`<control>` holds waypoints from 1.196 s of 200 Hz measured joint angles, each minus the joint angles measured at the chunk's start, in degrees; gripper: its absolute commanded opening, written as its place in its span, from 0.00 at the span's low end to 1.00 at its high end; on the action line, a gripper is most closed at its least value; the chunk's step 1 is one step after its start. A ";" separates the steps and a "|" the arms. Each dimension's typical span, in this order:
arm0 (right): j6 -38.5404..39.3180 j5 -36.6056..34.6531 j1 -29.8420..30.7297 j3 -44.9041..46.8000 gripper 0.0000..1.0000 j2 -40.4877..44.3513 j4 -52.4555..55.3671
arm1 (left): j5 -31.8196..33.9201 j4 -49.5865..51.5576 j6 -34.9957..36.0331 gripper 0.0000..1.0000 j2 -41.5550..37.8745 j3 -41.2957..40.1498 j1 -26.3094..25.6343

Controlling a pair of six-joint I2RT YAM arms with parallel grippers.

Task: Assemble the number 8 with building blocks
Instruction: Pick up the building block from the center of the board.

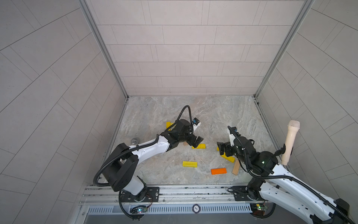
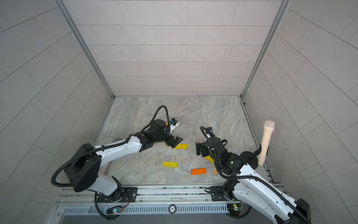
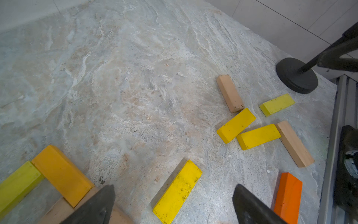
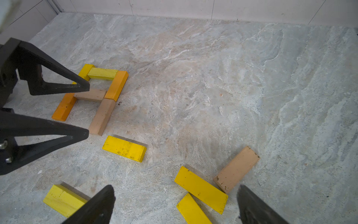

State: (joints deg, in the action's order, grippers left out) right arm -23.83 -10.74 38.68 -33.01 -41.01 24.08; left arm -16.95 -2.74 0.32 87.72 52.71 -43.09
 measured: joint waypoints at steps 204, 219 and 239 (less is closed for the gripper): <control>-0.35 1.53 0.00 3.15 1.00 9.77 3.58 | 3.65 28.96 20.17 0.75 19.15 21.88 -6.34; -0.35 1.53 0.00 3.39 0.99 10.16 3.65 | 4.48 31.41 20.94 0.73 21.33 24.57 -6.34; -0.35 1.55 0.00 3.39 0.99 10.23 3.65 | 5.03 33.59 21.86 0.69 23.54 27.21 -6.34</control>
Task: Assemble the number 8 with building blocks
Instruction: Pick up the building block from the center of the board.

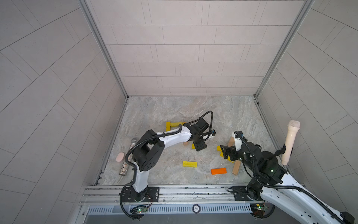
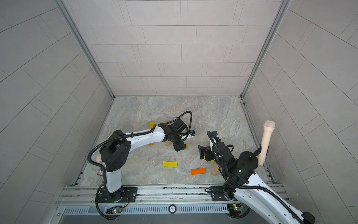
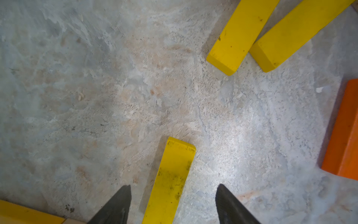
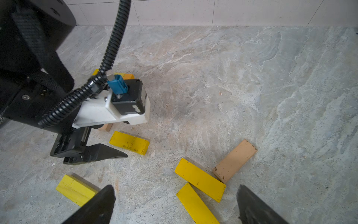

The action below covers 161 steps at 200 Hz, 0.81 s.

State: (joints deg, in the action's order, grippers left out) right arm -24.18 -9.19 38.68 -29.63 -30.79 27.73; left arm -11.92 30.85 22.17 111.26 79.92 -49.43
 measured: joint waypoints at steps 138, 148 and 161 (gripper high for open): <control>0.00 -0.02 -0.02 0.09 0.99 0.00 0.00 | 2.32 6.56 4.28 0.51 6.01 4.15 -0.09; 0.02 -0.02 0.00 0.09 0.99 0.00 0.00 | 2.45 6.56 4.31 0.49 6.38 4.37 -0.20; 0.02 0.00 -0.02 0.09 0.99 0.00 0.00 | 2.71 6.56 4.48 0.46 6.54 4.39 -0.31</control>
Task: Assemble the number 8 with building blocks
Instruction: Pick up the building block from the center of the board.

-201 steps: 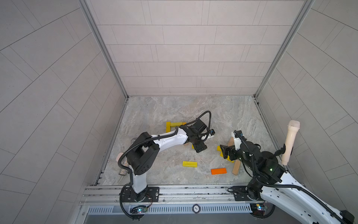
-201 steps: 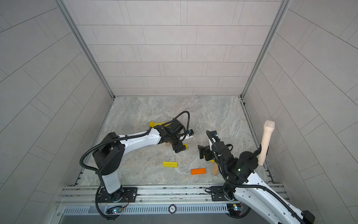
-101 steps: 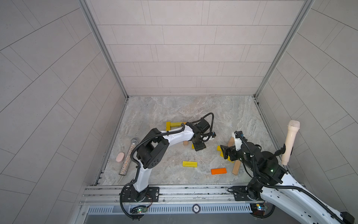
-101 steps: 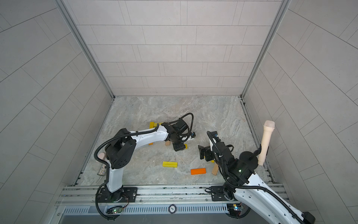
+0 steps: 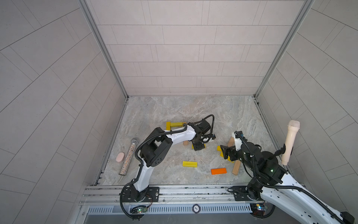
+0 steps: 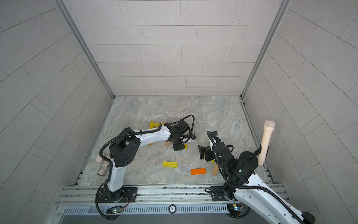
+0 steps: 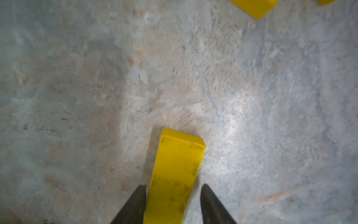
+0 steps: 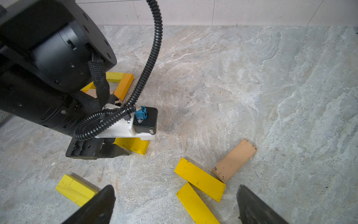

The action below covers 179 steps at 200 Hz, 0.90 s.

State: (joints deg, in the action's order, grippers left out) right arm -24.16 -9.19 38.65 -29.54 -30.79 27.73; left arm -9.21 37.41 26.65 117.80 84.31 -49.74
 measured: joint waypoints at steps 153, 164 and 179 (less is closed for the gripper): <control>-0.02 0.17 0.00 0.00 0.99 0.31 0.00 | 1.38 0.37 1.49 0.43 1.07 0.92 -1.46; -0.02 0.17 0.00 0.00 0.99 0.33 0.00 | 1.40 0.39 1.53 0.40 1.14 0.92 -1.49; 0.00 0.17 0.00 0.00 0.99 0.35 0.00 | 1.46 0.42 1.64 0.37 1.16 0.92 -1.55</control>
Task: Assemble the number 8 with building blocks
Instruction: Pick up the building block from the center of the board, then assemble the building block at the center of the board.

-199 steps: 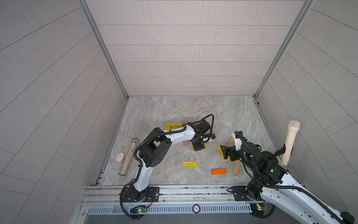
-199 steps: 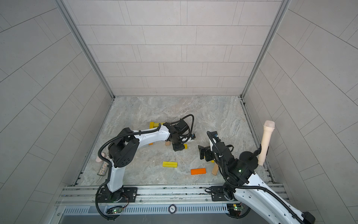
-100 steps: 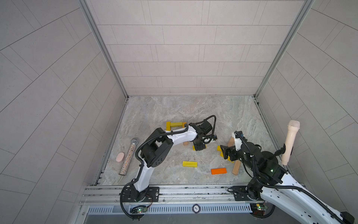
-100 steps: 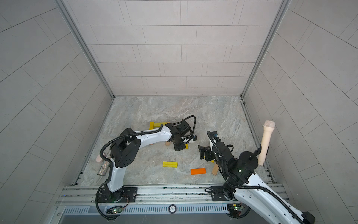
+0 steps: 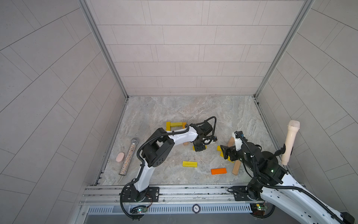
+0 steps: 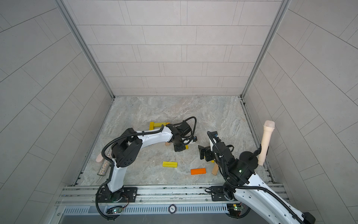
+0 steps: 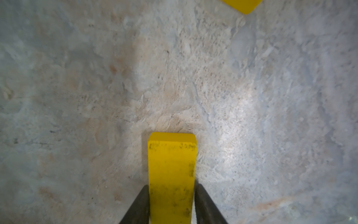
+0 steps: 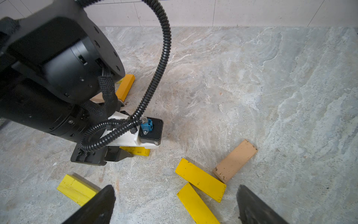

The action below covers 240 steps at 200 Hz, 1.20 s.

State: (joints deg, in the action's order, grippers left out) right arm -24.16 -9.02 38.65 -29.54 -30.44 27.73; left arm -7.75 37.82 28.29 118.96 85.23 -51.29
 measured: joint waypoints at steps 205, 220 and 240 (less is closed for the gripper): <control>1.70 4.17 0.00 0.72 0.99 -3.02 -2.29 | 2.01 -1.97 4.66 0.30 -21.81 -15.21 7.67; 1.84 4.33 0.02 0.68 1.00 -3.23 -2.58 | 2.75 -2.05 5.09 0.30 -23.28 -16.74 9.05; 2.12 4.50 0.00 0.24 1.00 -3.37 -2.71 | 3.67 -2.38 6.19 0.30 -25.03 -18.62 10.75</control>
State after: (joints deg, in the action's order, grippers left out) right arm -22.04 -4.51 38.65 -29.30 -33.80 25.02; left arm -4.08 35.44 34.48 93.93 66.61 -40.53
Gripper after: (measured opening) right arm 0.995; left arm 0.338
